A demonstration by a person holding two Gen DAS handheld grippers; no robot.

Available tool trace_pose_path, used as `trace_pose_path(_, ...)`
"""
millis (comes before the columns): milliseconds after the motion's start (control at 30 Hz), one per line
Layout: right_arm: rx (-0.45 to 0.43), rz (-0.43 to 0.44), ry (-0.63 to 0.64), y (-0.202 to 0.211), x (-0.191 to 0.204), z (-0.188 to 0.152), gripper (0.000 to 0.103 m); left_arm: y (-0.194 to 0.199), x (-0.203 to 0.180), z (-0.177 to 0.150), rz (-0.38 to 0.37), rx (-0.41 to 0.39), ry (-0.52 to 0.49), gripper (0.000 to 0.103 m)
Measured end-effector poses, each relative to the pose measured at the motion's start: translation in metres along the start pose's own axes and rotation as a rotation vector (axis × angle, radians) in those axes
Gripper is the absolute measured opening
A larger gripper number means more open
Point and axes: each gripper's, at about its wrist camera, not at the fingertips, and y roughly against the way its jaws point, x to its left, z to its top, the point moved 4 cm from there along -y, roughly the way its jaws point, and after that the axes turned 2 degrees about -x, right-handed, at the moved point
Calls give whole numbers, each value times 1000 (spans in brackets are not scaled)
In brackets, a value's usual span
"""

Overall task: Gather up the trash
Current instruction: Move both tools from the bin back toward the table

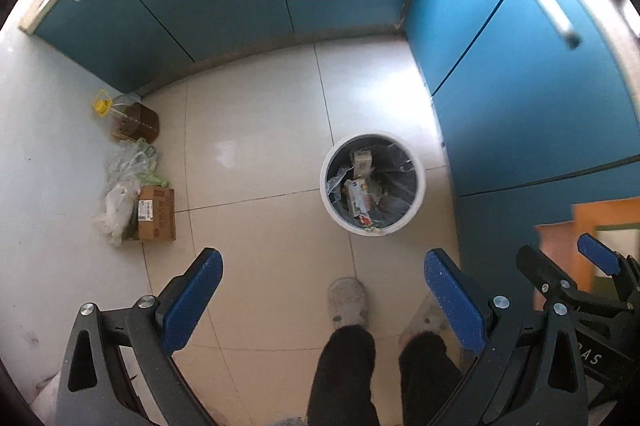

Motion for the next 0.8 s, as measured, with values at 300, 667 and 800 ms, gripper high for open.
trace_pose_path(300, -84, 75, 6, 148, -1, -4, 103, 118, -3, -10, 17, -99, 6, 103)
trace_pose_path(667, -230, 183, -246, 249, -94, -5, 103, 215, -86, 22, 55, -313, -122, 103)
trace_pose_path(800, -297, 122, -436, 276, -191, -18, 103, 235, -174, 42, -17, -346, -249, 103)
